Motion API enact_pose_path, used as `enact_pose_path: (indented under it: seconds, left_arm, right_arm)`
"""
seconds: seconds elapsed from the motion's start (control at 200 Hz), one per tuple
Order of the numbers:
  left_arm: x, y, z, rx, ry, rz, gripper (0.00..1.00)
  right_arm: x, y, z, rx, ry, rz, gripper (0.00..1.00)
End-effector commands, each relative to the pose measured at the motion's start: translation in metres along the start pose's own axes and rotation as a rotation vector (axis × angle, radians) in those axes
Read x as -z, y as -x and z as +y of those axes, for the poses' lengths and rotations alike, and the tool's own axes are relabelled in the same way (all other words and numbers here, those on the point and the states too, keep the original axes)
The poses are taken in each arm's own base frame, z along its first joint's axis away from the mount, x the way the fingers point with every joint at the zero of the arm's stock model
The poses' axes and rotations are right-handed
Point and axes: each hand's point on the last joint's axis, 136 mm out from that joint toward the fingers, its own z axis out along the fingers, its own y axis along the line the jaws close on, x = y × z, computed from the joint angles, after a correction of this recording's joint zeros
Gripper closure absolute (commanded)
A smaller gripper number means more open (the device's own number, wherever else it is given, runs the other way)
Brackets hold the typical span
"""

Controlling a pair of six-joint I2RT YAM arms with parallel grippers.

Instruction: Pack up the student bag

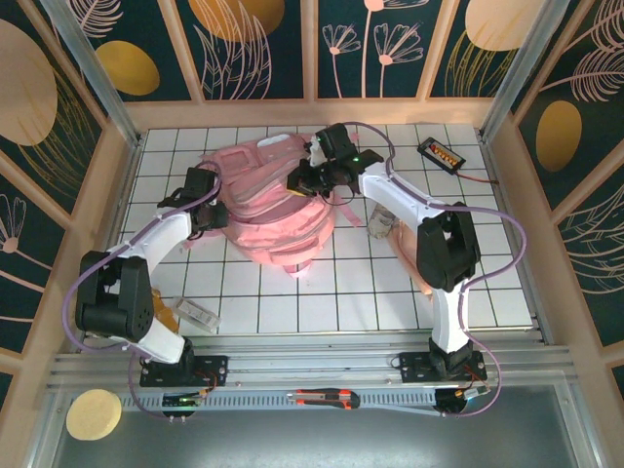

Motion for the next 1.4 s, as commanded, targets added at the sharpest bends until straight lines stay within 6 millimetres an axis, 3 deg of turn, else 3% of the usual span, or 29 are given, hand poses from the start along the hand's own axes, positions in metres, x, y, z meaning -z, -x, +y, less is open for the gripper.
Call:
enact_pose_path:
  seconds: [0.0,0.1,0.215,0.395,0.54,0.746,0.881,1.081,1.251,1.396]
  left_arm:
    - [0.021,0.019,0.052,0.08,0.164,-0.106,0.39]
    - [0.07,0.048,0.04,0.092,0.058,-0.261,0.02]
    - [0.117,0.072,0.007,0.019,-0.15,-0.384,0.01]
    - [0.141,0.067,-0.058,-0.259,-0.316,-0.395,0.01]
    - [0.139,0.052,-0.101,-0.434,-0.313,-0.346,0.01]
    - [0.148,0.048,-0.137,-0.515,-0.309,-0.371,0.01]
    - [0.14,0.041,-0.156,-0.569,-0.268,-0.365,0.01]
    - [0.123,0.045,-0.161,-0.589,-0.158,-0.357,0.01]
    - [0.107,0.063,-0.14,-0.525,0.043,-0.351,0.01]
    - [0.105,0.072,-0.138,-0.496,0.091,-0.366,0.04]
  right_arm:
    - [0.027,0.023,0.023,0.018,0.076,-0.05,1.0]
    - [0.028,0.03,0.032,0.003,0.117,-0.072,1.0]
    - [0.029,0.036,0.042,-0.014,0.16,-0.09,1.0]
    - [0.033,0.043,0.055,-0.027,0.212,-0.11,1.0]
    - [0.037,0.047,0.061,-0.032,0.232,-0.13,1.0]
    - [0.041,0.05,0.067,-0.051,0.25,-0.145,1.0]
    - [0.044,0.053,0.075,-0.058,0.278,-0.15,1.0]
    - [0.047,0.051,0.081,-0.092,0.297,-0.121,1.0]
    - [0.046,0.048,0.083,-0.11,0.308,-0.101,1.0]
    - [0.045,0.044,0.081,-0.126,0.31,-0.086,1.0]
